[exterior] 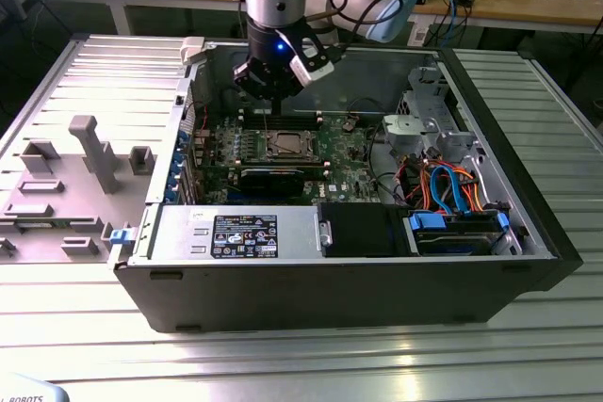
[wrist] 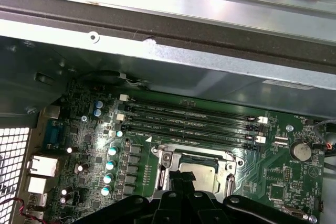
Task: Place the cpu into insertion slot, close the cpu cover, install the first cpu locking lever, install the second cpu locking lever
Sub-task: 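Install the first cpu locking lever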
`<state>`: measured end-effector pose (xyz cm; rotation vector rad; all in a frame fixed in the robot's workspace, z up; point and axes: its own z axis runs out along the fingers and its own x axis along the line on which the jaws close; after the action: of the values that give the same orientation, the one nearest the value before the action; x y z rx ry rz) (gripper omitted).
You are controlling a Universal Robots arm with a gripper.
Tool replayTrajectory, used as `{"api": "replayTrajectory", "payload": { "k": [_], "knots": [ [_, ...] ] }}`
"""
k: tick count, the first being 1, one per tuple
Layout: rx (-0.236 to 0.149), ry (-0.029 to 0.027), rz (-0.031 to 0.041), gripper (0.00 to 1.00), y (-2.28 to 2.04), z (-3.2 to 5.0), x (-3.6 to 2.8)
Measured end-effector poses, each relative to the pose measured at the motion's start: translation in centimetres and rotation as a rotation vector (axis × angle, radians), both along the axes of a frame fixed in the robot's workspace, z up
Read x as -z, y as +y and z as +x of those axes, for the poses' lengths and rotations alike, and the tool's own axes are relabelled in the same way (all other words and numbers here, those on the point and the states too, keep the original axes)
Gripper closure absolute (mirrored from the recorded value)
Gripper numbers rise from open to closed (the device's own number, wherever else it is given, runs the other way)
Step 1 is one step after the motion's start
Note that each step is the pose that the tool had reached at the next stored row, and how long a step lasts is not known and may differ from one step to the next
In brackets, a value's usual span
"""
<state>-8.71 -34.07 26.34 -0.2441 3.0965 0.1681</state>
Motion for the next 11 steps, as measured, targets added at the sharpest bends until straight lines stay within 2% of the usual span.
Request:
{"api": "replayTrajectory", "payload": {
  "k": [11],
  "knots": [
    [0.000,0.0000,-0.0001,0.89,0.00,-0.37,0.00]
  ]
}}
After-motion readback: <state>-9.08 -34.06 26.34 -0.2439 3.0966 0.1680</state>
